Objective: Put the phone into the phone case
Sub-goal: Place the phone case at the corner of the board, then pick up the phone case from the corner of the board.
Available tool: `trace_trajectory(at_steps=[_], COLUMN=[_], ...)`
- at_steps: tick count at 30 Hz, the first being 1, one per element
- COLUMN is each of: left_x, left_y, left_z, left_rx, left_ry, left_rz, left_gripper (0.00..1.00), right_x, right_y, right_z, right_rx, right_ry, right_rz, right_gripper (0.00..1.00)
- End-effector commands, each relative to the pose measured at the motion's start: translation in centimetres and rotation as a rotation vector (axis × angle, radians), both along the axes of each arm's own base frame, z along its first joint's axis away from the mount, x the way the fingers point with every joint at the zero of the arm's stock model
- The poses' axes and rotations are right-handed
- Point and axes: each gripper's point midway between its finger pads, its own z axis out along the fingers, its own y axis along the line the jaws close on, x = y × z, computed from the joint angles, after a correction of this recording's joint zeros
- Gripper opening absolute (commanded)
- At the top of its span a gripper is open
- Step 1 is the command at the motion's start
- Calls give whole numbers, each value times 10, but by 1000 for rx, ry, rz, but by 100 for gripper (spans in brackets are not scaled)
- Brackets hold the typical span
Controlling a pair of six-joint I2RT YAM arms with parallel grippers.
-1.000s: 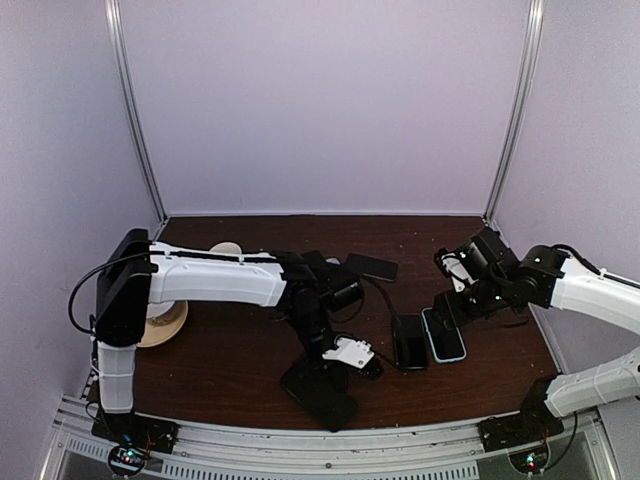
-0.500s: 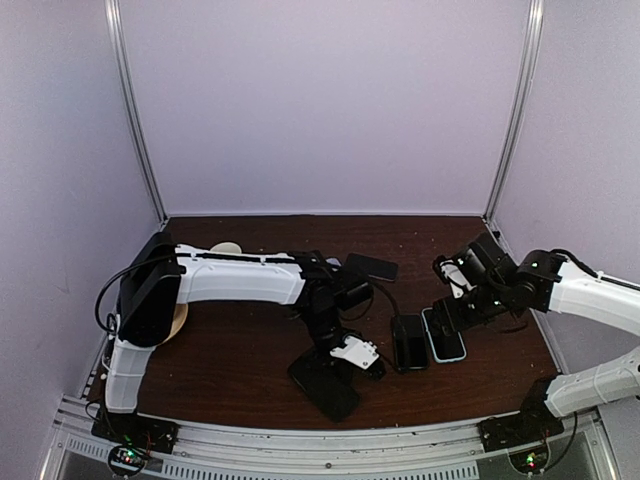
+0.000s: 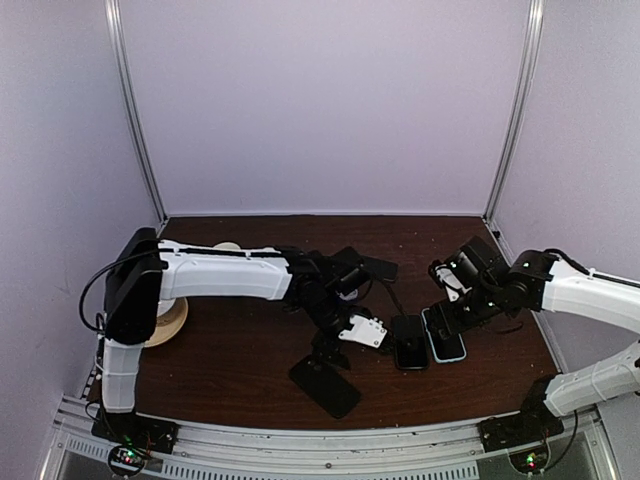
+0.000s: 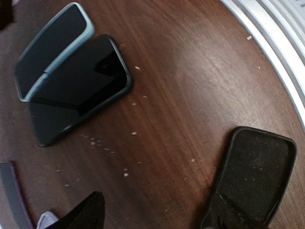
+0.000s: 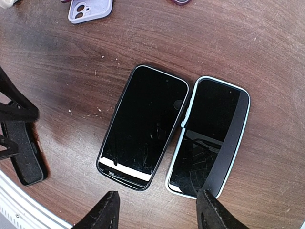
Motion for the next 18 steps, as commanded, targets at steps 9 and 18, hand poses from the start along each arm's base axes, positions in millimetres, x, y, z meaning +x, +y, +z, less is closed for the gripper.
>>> trace_trajectory(at_steps=[9, 18], left_x=[82, 110], left_y=[41, 170], left_z=[150, 133], left_rx=[-380, -346], left_ry=[-25, 97], left_rz=[683, 1276], left_gripper=[91, 96], right_x=[10, 4], right_y=[30, 116], right_z=[21, 8], right_rx=[-27, -71], right_ry=[-3, 17], right_rz=[89, 291], right_gripper=[59, 69])
